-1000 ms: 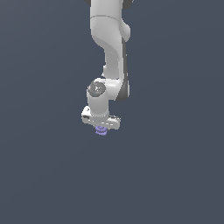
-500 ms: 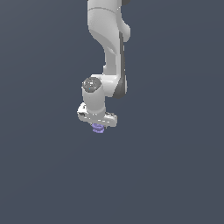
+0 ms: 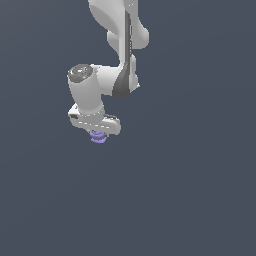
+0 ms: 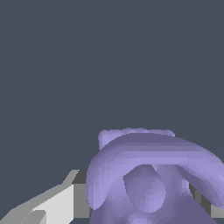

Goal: Pick up the object and move it to a goal position.

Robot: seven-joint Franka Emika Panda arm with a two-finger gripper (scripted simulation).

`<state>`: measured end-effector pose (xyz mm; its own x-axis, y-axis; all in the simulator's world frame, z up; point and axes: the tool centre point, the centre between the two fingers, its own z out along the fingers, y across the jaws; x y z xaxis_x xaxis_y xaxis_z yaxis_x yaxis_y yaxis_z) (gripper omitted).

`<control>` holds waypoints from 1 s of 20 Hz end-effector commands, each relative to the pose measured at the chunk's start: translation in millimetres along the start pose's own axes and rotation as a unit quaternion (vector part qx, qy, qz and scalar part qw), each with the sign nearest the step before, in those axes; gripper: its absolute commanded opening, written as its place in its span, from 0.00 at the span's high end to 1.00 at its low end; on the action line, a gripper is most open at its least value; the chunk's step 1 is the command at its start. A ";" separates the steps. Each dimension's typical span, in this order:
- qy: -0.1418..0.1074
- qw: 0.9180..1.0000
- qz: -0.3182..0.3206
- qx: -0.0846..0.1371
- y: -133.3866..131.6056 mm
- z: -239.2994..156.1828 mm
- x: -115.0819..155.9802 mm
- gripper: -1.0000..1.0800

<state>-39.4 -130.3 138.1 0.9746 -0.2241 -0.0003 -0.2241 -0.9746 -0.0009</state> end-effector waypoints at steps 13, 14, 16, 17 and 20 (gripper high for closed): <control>0.000 1.000 0.000 0.000 88.3 -122.5 18.0 1.00; 0.000 1.000 0.000 0.000 91.8 -127.3 19.0 1.00; 0.000 1.000 0.000 0.000 97.3 -135.3 20.8 1.00; 0.000 1.000 0.000 0.000 99.6 -138.5 21.5 1.00; 0.000 1.000 0.000 0.000 104.5 -145.1 23.2 1.00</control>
<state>-40.4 -235.1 279.6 0.9744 -0.2247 0.0010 -0.2247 -0.9744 0.0001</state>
